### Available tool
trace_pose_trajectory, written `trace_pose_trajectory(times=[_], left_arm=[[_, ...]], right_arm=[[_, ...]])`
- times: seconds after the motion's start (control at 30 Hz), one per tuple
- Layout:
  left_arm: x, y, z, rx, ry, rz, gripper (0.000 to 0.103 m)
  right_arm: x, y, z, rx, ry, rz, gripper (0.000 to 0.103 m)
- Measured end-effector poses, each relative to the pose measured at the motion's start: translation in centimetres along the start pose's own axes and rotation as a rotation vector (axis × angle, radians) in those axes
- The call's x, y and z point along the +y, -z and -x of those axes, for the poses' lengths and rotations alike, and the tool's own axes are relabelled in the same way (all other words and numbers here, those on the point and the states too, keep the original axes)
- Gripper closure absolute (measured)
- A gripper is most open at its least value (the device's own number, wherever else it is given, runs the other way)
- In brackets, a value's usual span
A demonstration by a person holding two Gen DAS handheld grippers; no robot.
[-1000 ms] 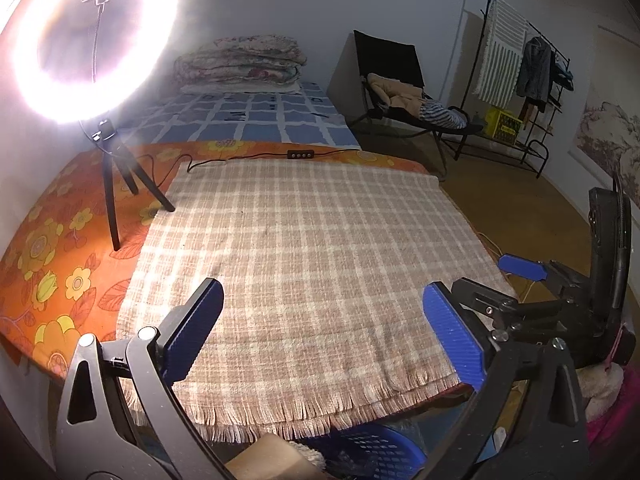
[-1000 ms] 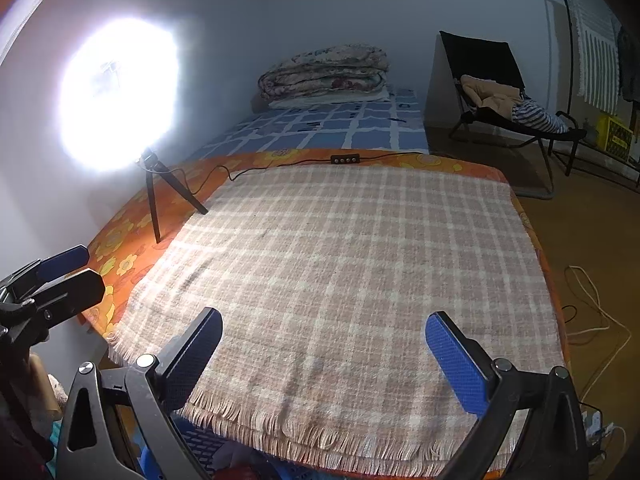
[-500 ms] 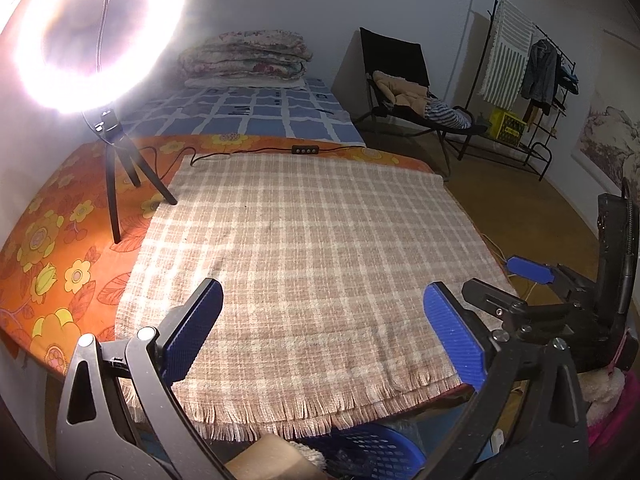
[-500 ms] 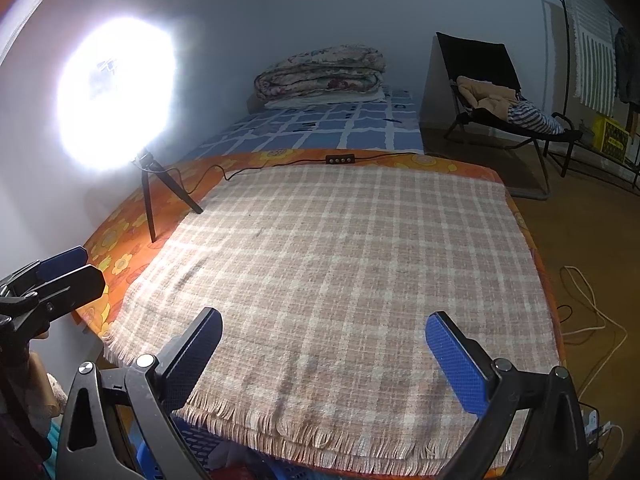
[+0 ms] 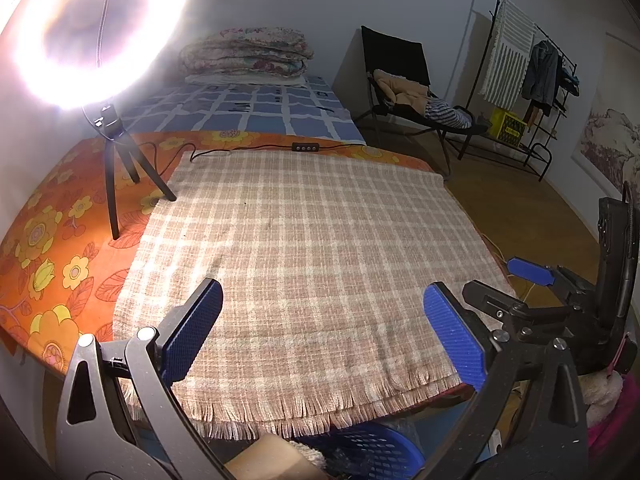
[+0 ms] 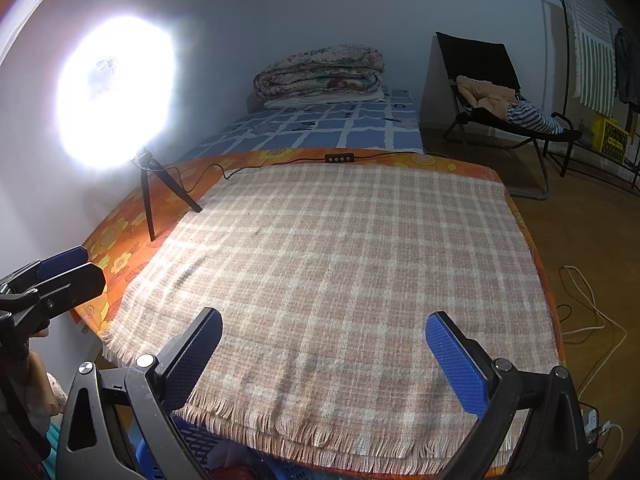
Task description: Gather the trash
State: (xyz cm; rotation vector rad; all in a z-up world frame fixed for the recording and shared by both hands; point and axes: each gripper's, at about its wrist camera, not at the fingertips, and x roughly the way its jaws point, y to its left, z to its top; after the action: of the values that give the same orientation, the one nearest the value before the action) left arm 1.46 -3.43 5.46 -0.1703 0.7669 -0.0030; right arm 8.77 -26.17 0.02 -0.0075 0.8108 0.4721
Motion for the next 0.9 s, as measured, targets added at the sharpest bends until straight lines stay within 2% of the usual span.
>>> trace_pose_trajectory(times=[0.9], left_arm=[[-0.1,0.9,-0.3,0.021,0.012,0.03,0.001]], right_arm=[[-0.1,0.3,0.0,0.005,0.005,0.002,0.0]])
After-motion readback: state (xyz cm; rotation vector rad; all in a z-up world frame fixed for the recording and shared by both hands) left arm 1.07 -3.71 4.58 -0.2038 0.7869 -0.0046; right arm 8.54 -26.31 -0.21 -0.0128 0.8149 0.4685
